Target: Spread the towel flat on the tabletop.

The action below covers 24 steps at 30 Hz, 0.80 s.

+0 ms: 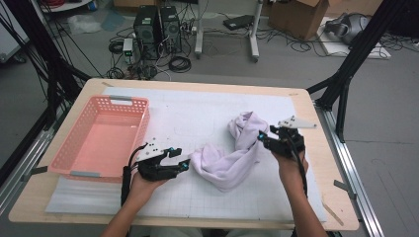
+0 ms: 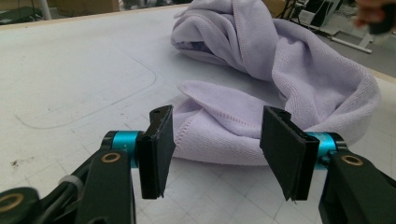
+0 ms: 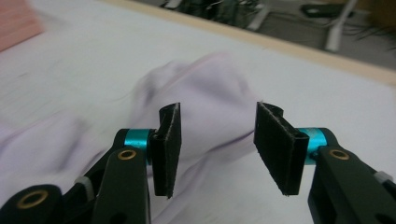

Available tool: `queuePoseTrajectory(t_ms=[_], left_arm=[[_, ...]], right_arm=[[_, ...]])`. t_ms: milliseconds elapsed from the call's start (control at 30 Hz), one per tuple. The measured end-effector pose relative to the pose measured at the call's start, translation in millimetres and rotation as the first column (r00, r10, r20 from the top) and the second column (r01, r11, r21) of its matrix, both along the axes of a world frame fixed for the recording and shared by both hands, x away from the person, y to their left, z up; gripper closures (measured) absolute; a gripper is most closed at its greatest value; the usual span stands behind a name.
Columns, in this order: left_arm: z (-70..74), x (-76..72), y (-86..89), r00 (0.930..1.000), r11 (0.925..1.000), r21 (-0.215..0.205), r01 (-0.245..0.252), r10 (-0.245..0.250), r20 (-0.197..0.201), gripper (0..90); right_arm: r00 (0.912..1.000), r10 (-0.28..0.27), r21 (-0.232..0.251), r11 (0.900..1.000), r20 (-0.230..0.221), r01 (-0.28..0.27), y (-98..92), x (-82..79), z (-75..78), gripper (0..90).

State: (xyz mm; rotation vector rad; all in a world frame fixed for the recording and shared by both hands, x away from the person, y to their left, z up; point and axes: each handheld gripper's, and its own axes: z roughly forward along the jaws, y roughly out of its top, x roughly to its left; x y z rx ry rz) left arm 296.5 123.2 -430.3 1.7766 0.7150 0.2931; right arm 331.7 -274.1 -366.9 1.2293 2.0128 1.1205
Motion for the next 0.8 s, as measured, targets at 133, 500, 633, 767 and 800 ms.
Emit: queuePoseTrajectory(t_ms=[133,500,633,767,800], left_arm=[[0.2,0.1,0.2,1.0,1.0,-0.001,-0.002,0.002,-0.001,44.6],[0.8,-0.3,0.5,0.9999,0.9999,0.002,-0.011,0.011,0.005,46.0],[1.0,-1.4,-1.7,0.9999,0.9999,0.008,-0.009,0.009,0.006,46.4],[3.3,-1.4,-6.1,0.9996,0.9996,0.021,-0.021,0.021,0.018,46.5],[3.9,-0.9,-7.4,0.9994,0.9995,0.018,-0.027,0.026,0.021,46.3]], right_arm=[[0.9959,0.083,0.049,0.995,-0.035,-0.081,12.2,-31.7,-19.8,45.8],[0.9637,0.216,-0.001,0.976,-0.157,-0.219,9.7,-51.2,-44.2,86.8],[0.9848,0.133,-0.105,0.984,-0.112,-0.145,-16.0,-68.4,-41.1,87.0],[0.9956,0.026,-0.178,0.983,-0.09,-0.042,-38.6,-76.4,-39.5,87.4],[0.9964,0.004,-0.181,0.983,-0.085,-0.019,-43.0,-77.6,-40.5,84.9]])
